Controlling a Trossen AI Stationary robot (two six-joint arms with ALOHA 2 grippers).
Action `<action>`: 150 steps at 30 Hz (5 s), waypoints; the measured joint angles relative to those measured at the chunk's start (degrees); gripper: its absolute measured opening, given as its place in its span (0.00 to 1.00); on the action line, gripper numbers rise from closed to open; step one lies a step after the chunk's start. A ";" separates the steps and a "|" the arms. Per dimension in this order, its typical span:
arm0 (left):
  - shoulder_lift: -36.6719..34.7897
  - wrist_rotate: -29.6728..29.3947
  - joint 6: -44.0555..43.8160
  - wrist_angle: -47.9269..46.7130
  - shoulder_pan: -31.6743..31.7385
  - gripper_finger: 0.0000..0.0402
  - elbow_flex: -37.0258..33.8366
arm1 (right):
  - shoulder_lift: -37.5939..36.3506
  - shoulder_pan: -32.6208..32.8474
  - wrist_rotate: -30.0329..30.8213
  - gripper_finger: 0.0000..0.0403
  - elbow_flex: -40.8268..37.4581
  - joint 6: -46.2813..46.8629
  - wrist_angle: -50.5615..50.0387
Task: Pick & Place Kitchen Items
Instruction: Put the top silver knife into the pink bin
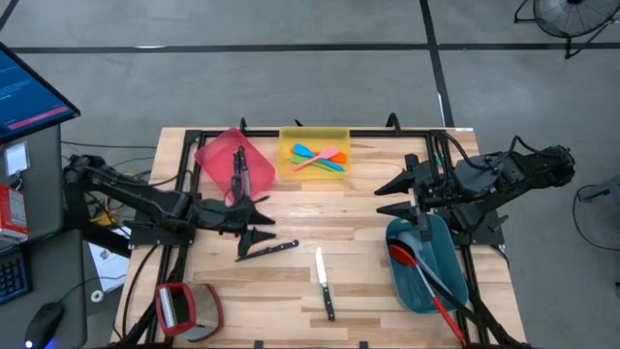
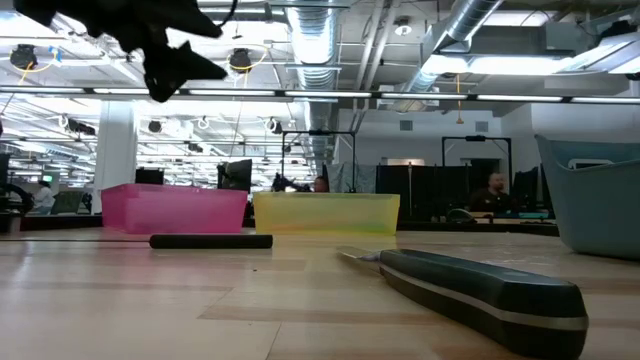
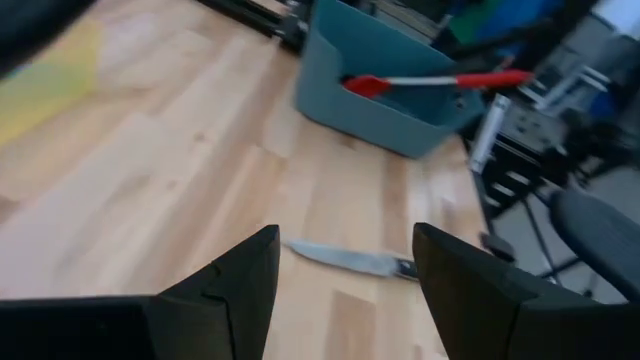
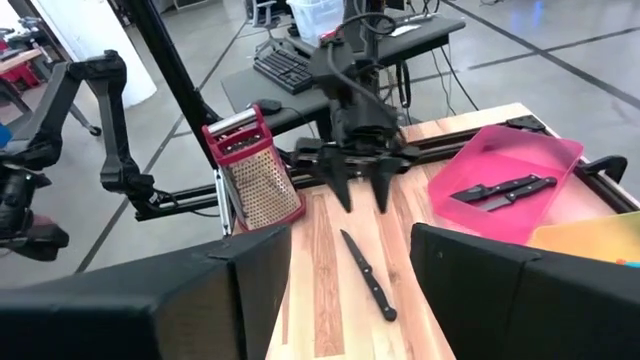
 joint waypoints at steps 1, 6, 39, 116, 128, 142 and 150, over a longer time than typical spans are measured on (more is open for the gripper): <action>0.00 -0.03 0.00 0.07 -0.98 0.53 0.00 | 0.00 0.00 0.00 0.50 0.00 0.29 0.00; 1.04 -0.28 -0.20 1.36 -5.48 0.53 0.00 | 0.00 0.19 -0.01 0.50 0.00 0.54 0.00; 29.44 -6.51 3.30 7.21 -9.50 0.53 2.34 | 0.00 0.13 -0.02 0.50 0.00 0.63 -0.32; 42.84 -13.05 4.06 8.53 -8.13 0.36 2.35 | 0.00 0.04 -0.02 0.50 0.00 0.28 -0.94; 42.28 -11.46 1.84 7.97 -7.52 0.08 2.28 | 0.02 0.04 0.00 0.50 0.00 0.46 -1.22; 30.76 -10.07 -0.01 6.90 -6.86 0.08 1.92 | 0.02 0.02 0.00 0.50 0.00 0.02 -1.12; 22.46 -13.72 -0.22 7.42 -6.86 0.08 1.95 | 0.02 0.00 0.00 0.50 0.00 0.02 -1.03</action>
